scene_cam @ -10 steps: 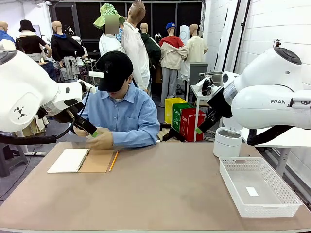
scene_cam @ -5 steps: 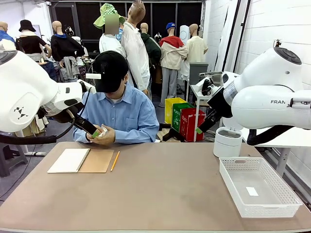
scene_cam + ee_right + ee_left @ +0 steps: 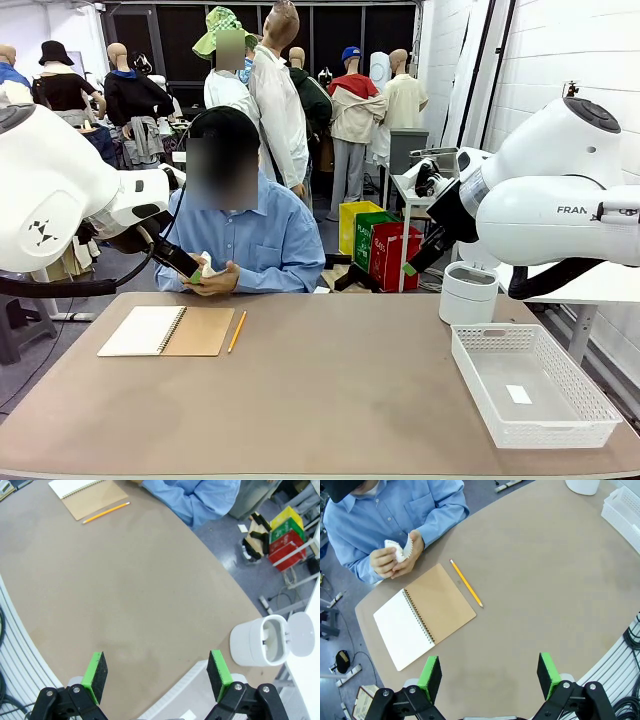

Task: Sort the paper based on its condition.
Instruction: If a person hands you a paper, place it in the Organizing basket , and if it's crumpled, put it in the Trash can.

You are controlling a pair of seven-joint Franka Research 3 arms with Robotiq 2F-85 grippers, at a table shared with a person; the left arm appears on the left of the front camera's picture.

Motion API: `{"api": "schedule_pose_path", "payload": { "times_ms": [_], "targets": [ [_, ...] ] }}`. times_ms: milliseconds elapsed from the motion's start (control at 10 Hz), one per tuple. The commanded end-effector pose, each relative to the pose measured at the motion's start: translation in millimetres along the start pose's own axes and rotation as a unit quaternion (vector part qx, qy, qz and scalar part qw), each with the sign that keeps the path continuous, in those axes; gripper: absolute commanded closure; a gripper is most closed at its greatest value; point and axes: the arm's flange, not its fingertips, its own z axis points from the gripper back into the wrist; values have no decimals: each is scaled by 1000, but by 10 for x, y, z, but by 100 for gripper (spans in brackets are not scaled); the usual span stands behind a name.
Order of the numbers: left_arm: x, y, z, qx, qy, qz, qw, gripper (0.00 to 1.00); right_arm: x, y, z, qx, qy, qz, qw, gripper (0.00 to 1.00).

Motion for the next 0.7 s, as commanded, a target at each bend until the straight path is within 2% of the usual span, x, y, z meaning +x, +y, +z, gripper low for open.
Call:
{"api": "schedule_pose_path", "payload": {
  "times_ms": [0,600],
  "targets": [
    [2,2,1,0,-1,0,1000,0,3,6,0,1,0,1,1000,0],
    [2,2,1,0,-1,0,1000,0,3,6,0,1,0,1,1000,0]
  ]
}}
